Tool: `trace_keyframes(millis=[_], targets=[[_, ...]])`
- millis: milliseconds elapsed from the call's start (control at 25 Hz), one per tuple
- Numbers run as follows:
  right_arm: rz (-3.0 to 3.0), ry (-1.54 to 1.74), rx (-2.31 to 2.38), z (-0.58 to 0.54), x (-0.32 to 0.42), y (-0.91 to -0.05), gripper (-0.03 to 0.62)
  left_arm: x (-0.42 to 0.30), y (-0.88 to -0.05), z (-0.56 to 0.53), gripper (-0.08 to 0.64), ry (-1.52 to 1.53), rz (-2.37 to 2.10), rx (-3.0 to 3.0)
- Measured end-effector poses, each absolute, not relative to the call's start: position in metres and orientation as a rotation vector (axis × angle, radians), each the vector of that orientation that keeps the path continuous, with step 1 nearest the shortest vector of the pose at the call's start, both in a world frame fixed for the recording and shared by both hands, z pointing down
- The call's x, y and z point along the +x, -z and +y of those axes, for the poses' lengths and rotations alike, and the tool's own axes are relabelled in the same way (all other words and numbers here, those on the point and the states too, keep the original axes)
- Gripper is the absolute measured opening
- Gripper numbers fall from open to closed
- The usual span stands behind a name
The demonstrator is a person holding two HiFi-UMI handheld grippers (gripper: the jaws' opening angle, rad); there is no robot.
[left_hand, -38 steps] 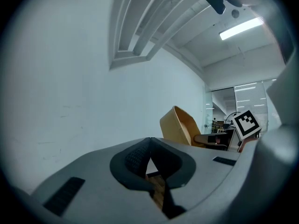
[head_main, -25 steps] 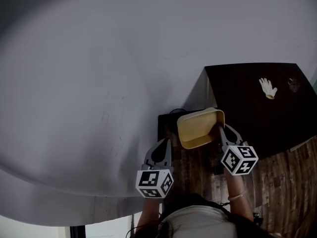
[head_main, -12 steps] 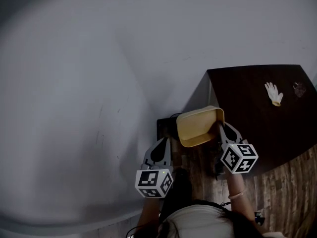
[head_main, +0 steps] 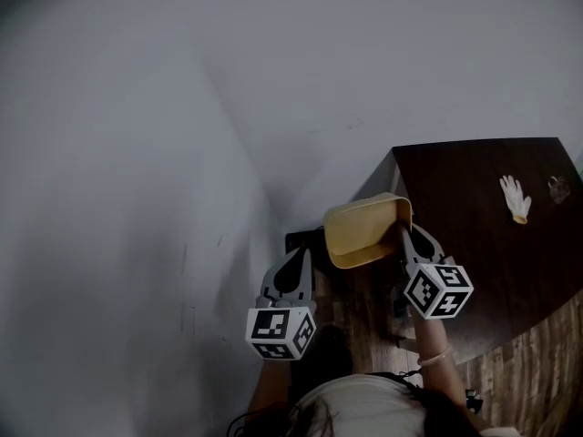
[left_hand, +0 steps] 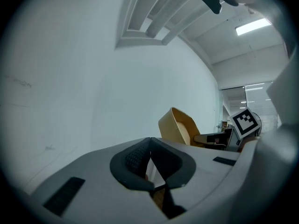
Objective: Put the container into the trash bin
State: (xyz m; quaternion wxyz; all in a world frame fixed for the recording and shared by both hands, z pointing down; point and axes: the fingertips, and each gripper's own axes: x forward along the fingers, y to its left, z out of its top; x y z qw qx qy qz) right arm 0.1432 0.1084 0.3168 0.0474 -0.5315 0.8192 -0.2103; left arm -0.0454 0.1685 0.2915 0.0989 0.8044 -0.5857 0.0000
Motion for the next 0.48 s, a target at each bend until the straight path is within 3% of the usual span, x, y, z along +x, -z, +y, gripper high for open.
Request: trace_keyframes(millis=[480], targets=[[2.564, 0.606, -1.692, 0.008, 0.093, -0.339, 0.015, -0.096, -0.318, 0.069, 0.019, 0.006, -1.696, 2.351]])
